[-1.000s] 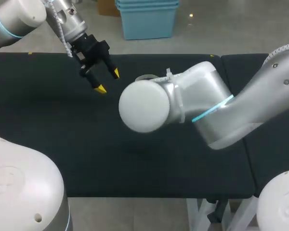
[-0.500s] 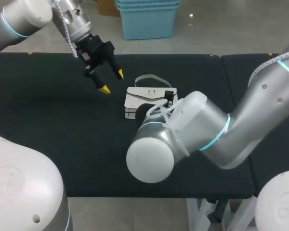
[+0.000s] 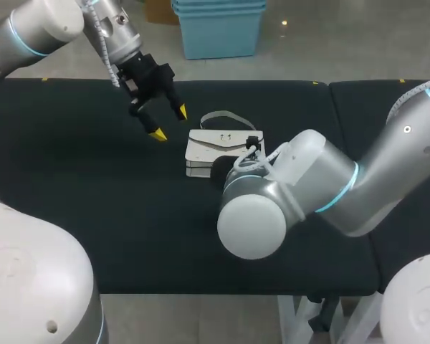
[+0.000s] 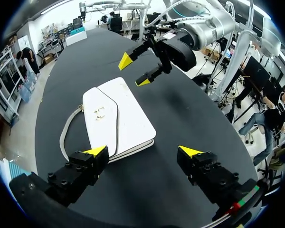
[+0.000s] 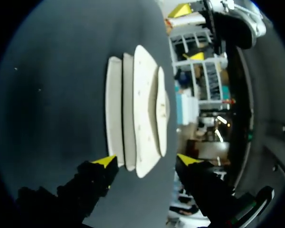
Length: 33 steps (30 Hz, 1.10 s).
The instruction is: Pick up the bag, open it, inspect its contents, close it, and place it on the opposite side
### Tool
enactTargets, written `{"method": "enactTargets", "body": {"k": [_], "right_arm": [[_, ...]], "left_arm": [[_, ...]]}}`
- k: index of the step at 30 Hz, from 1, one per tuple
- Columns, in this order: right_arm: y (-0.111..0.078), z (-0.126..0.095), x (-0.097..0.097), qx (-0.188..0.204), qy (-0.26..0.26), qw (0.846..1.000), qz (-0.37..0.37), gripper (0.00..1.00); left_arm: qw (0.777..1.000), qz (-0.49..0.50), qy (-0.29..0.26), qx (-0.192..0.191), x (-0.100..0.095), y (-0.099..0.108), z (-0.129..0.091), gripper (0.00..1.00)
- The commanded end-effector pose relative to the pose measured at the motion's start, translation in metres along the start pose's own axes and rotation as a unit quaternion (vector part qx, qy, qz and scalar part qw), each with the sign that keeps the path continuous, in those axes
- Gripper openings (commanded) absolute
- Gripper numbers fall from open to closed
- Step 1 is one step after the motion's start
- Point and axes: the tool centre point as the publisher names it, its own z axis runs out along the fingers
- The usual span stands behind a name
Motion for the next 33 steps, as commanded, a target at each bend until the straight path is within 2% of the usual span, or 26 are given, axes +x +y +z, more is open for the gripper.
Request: {"method": "enactTargets", "body": {"k": [1,12,14,24,25,29,33], "right_arm": [[-0.002,0.005,-0.004,-0.019,0.003,1.0,-0.002,0.46],[-0.003,0.024,0.007,-0.013,0.032,0.999,-0.011,0.43],[-0.002,0.027,0.007,-0.011,0.035,0.999,-0.013,0.36],[-0.004,0.04,0.014,-0.007,0.047,0.999,-0.021,0.27],[-0.004,0.041,0.014,-0.005,0.047,0.999,-0.02,0.24],[-0.007,0.043,0.015,-0.002,0.042,0.999,-0.011,0.0],[-0.008,0.045,0.014,-0.003,0.035,0.999,-0.003,0.0]], "left_arm": [[1.0,0.001,0.002,0.0,-0.002,0.0,0.002,1.0],[1.0,-0.003,0.006,-0.002,-0.002,0.002,0.004,1.0],[1.0,-0.003,0.007,-0.002,-0.002,0.003,0.004,1.0],[1.0,-0.002,0.009,0.0,-0.001,0.002,0.006,1.0],[1.0,0.001,0.008,0.0,-0.001,0.002,0.006,1.0],[1.0,0.018,0.002,0.005,0.001,-0.003,0.009,1.0],[0.999,0.032,-0.01,0.006,0.003,-0.007,0.013,1.0]]}}
